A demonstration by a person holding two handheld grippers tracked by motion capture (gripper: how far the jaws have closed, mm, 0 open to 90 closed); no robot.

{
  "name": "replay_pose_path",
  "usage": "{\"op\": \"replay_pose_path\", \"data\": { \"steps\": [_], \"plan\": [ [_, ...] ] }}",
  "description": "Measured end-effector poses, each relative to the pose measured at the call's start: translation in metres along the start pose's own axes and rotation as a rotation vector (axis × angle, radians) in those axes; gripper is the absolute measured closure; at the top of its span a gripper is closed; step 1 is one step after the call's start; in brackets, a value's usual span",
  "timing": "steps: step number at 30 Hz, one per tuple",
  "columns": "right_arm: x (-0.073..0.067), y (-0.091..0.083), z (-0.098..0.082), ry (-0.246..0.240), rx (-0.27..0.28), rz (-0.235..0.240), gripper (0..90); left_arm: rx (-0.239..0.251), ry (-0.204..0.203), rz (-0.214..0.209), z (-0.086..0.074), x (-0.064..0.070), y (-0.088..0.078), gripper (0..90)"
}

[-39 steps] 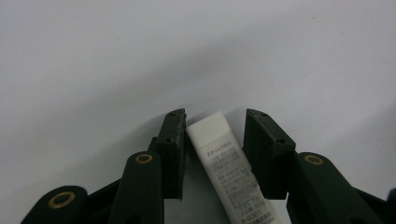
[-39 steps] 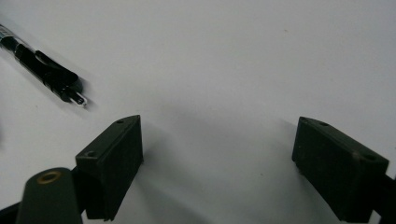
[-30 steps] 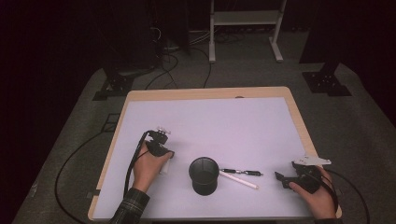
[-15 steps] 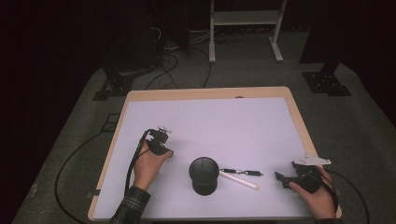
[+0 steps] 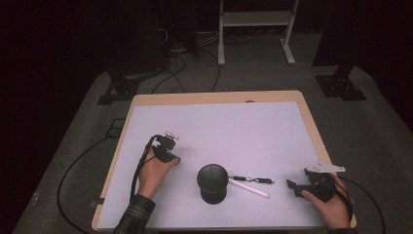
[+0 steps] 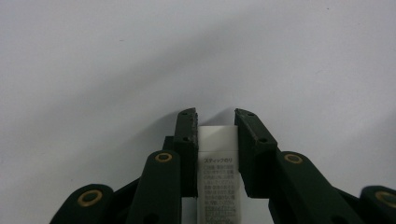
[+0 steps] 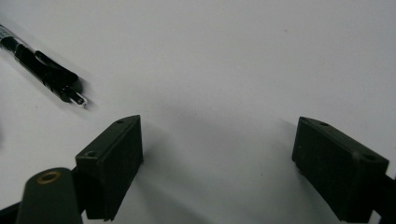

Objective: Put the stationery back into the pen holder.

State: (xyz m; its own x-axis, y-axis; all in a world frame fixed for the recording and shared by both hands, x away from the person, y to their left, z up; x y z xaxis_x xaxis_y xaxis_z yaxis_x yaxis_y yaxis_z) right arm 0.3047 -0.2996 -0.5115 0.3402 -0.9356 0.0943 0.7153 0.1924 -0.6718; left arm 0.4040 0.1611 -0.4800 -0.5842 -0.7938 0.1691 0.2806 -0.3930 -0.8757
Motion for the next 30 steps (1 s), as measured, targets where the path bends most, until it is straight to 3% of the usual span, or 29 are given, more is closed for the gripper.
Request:
{"op": "replay_pose_path", "data": {
  "steps": [10, 14, 24, 30],
  "plan": [
    [0.000, 0.000, 0.000, 0.001, -0.001, 0.000, 15.3, 0.028, 0.005, -0.032, -0.001, -0.002, -0.006, 71.1],
    [0.000, 0.000, 0.000, 0.000, 0.000, 0.000, 15.3, 0.087, 0.008, -0.060, 0.000, -0.002, -0.015, 71.1],
    [0.000, 0.000, 0.000, 0.000, 0.000, 0.000, 15.3, 0.161, 0.026, -0.118, 0.001, 0.000, -0.026, 71.1],
    [0.000, 0.000, 0.000, 0.000, 0.000, 0.000, 15.3, 0.215, 0.056, -0.160, 0.002, 0.002, -0.033, 71.1]
  ]
}}
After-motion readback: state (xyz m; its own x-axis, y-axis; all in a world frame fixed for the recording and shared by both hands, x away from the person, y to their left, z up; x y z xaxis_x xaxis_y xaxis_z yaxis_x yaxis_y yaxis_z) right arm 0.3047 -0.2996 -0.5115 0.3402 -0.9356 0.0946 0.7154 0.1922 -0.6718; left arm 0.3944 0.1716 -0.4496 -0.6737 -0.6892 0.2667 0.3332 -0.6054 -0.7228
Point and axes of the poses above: each handheld gripper's, and its own axes: y roughly forward along the jaws, z roughly out of its top, x roughly to its right, the point moved 4 cm from there along y, roughly forward along the jaws, and after that the axes turned 10 degrees about -z, right-handed, at the moved point
